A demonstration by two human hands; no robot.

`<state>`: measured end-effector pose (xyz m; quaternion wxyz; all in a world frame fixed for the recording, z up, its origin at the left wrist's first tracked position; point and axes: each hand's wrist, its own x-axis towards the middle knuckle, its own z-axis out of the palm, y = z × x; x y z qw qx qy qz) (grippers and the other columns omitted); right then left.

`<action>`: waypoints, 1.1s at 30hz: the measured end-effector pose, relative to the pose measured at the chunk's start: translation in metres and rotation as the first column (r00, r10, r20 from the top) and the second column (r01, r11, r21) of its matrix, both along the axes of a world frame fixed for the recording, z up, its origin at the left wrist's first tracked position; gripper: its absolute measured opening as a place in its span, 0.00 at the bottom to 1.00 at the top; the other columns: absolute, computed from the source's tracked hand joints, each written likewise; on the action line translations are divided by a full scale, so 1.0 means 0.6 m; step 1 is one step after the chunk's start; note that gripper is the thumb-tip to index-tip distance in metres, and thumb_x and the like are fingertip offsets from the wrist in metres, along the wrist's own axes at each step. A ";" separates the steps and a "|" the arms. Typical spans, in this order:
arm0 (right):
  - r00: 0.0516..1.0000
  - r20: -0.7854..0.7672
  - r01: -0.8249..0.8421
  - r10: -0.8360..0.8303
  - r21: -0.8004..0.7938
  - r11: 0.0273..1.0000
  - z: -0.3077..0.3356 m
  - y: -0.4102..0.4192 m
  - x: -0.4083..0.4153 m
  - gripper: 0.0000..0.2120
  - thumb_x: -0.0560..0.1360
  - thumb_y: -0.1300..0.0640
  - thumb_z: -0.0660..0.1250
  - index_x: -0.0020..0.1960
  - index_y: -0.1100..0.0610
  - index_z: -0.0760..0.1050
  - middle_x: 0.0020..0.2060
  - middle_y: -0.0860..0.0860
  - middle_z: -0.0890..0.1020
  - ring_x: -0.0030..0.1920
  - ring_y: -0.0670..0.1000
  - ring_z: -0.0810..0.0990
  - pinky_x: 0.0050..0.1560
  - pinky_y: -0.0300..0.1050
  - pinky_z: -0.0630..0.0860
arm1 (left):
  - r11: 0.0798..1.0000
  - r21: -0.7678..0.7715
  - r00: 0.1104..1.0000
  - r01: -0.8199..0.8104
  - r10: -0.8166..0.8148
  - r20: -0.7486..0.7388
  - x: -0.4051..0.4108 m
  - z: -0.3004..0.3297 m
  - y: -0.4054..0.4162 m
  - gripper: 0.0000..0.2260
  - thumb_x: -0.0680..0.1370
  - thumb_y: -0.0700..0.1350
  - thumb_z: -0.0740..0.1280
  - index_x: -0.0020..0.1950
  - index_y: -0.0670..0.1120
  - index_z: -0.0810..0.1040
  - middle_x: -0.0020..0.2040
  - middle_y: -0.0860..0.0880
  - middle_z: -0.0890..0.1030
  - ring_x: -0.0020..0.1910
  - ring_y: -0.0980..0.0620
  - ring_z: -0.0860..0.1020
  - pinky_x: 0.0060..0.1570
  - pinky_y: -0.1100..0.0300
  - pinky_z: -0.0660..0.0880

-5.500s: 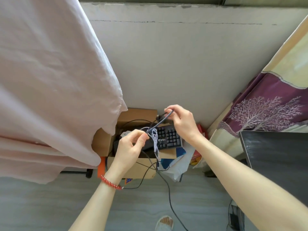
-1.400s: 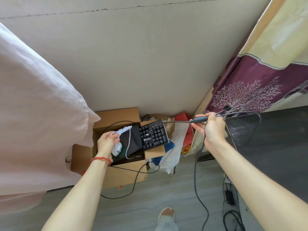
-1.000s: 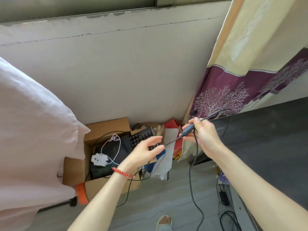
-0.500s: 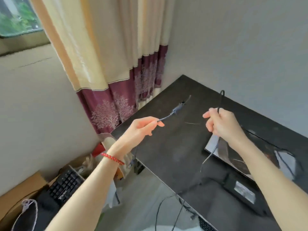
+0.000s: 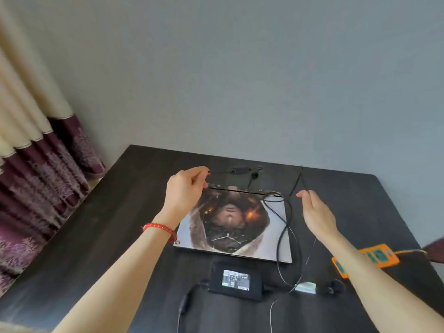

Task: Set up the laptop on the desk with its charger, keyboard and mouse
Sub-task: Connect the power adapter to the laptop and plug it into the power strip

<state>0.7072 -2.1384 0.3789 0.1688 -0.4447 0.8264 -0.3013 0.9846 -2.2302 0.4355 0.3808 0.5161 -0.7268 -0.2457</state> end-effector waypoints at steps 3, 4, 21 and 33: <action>0.990 0.055 0.120 -0.127 0.108 0.987 -0.036 0.012 -0.061 0.17 0.80 0.51 0.45 0.62 0.55 0.67 0.59 0.55 0.74 0.58 0.60 0.73 0.54 0.52 0.66 | 0.991 0.133 0.990 0.005 0.014 -0.141 -0.062 -0.009 -0.021 0.10 0.78 0.49 0.61 0.48 0.48 0.81 0.38 0.55 0.81 0.34 0.63 0.76 0.34 0.74 0.69; 0.982 0.051 0.169 -0.181 0.179 0.969 -0.041 0.012 -0.083 0.18 0.81 0.53 0.46 0.63 0.59 0.67 0.62 0.58 0.72 0.60 0.62 0.71 0.57 0.54 0.66 | 0.987 0.158 0.988 0.019 0.005 -0.151 -0.084 -0.013 -0.029 0.08 0.78 0.48 0.62 0.47 0.48 0.80 0.39 0.55 0.81 0.37 0.62 0.77 0.37 0.72 0.69; 0.276 0.948 0.465 -0.155 0.009 0.885 0.050 -0.297 -0.060 0.09 0.81 0.55 0.50 0.51 0.57 0.66 0.39 0.55 0.79 0.35 0.52 0.77 0.48 0.50 0.75 | 0.752 0.327 0.799 0.573 -0.601 -0.019 -0.242 -0.125 -0.172 0.07 0.75 0.43 0.67 0.46 0.55 0.72 0.42 0.52 0.84 0.40 0.58 0.82 0.49 0.59 0.78; 0.979 -0.042 -0.176 0.198 0.312 0.934 -0.134 -0.419 -0.175 0.17 0.80 0.47 0.50 0.61 0.50 0.73 0.58 0.49 0.79 0.57 0.54 0.76 0.52 0.48 0.71 | 0.888 0.369 0.725 0.274 -0.443 0.527 -0.236 -0.313 -0.304 0.17 0.79 0.49 0.58 0.68 0.50 0.67 0.68 0.51 0.68 0.68 0.50 0.64 0.69 0.50 0.58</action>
